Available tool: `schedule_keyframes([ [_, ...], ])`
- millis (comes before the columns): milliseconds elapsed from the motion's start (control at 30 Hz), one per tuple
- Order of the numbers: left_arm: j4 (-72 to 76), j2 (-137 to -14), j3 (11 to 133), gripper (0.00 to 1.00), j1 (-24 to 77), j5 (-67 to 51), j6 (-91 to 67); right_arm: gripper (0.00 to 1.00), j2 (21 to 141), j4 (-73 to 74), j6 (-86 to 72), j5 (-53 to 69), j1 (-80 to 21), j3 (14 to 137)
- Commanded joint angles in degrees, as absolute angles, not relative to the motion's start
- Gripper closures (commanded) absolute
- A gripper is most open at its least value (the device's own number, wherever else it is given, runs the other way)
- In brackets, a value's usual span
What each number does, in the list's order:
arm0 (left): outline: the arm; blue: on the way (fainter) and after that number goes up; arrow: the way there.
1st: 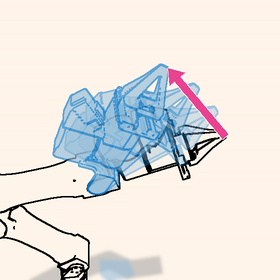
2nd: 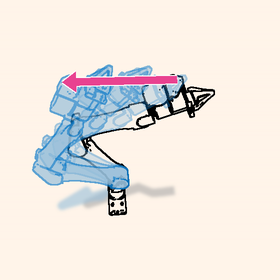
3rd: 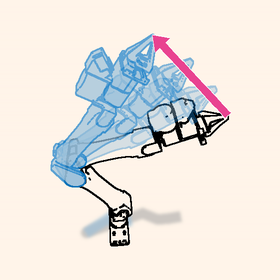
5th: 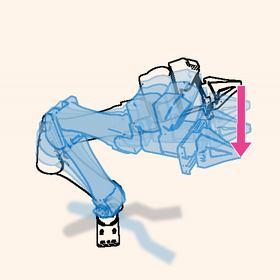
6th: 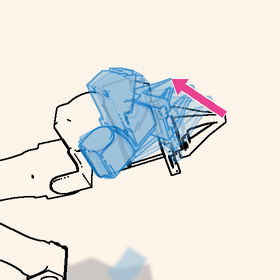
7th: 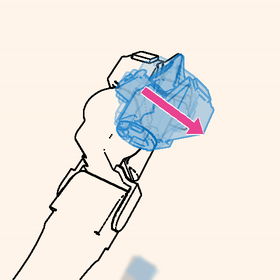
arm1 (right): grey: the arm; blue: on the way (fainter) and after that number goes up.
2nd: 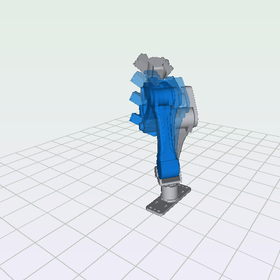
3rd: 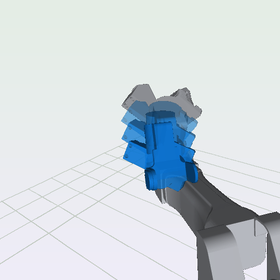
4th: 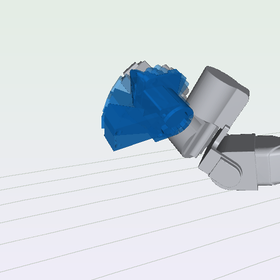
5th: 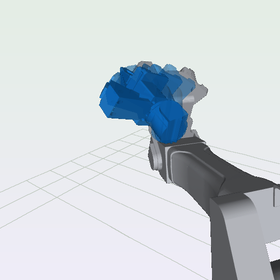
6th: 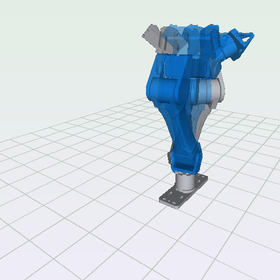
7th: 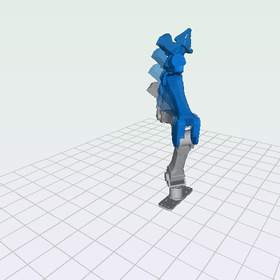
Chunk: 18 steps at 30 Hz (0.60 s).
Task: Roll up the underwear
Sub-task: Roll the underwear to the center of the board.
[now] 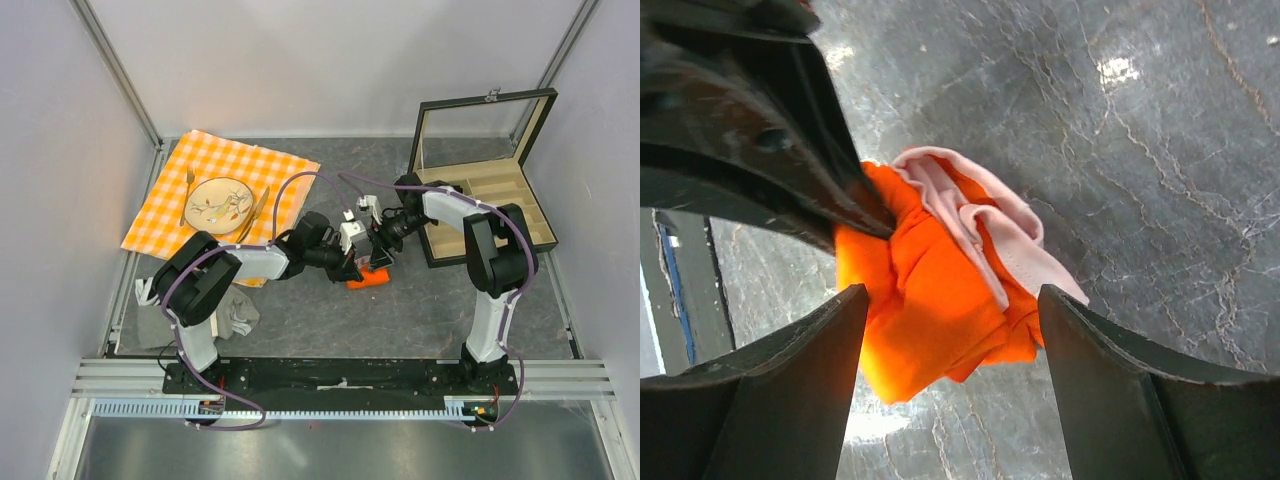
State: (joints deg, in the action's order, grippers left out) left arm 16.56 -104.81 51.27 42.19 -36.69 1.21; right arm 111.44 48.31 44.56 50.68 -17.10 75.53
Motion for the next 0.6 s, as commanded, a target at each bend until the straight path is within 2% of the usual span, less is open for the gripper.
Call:
schedule_keyframes([
  [0, 8.1, -109.7, 49.0, 0.98, 41.4, -32.9, -2.1, 0.23, 114.1, 43.8, 40.5, 46.9, -18.2, 74.7],
  [233, 8.5, -110.8, 49.2, 0.98, 40.4, -34.1, -3.4, 0.24, 115.0, 46.8, 44.4, 45.4, -18.3, 73.8],
  [400, 8.7, -111.3, 49.2, 0.98, 39.7, -33.8, -4.5, 0.4, 117.2, 52.4, 48.2, 47.2, -18.3, 74.3],
  [500, 8.7, -111.3, 49.0, 0.98, 39.2, -33.8, -4.9, 0.54, 118.6, 54.4, 49.2, 47.9, -18.2, 75.1],
  [533, 8.5, -111.3, 49.1, 0.98, 39.1, -33.8, -5.0, 0.63, 119.3, 55.3, 50.2, 49.0, -18.3, 75.4],
  [567, 8.4, -111.3, 49.3, 0.98, 39.0, -34.0, -5.2, 0.66, 119.5, 56.1, 50.8, 49.7, -18.2, 75.7],
])
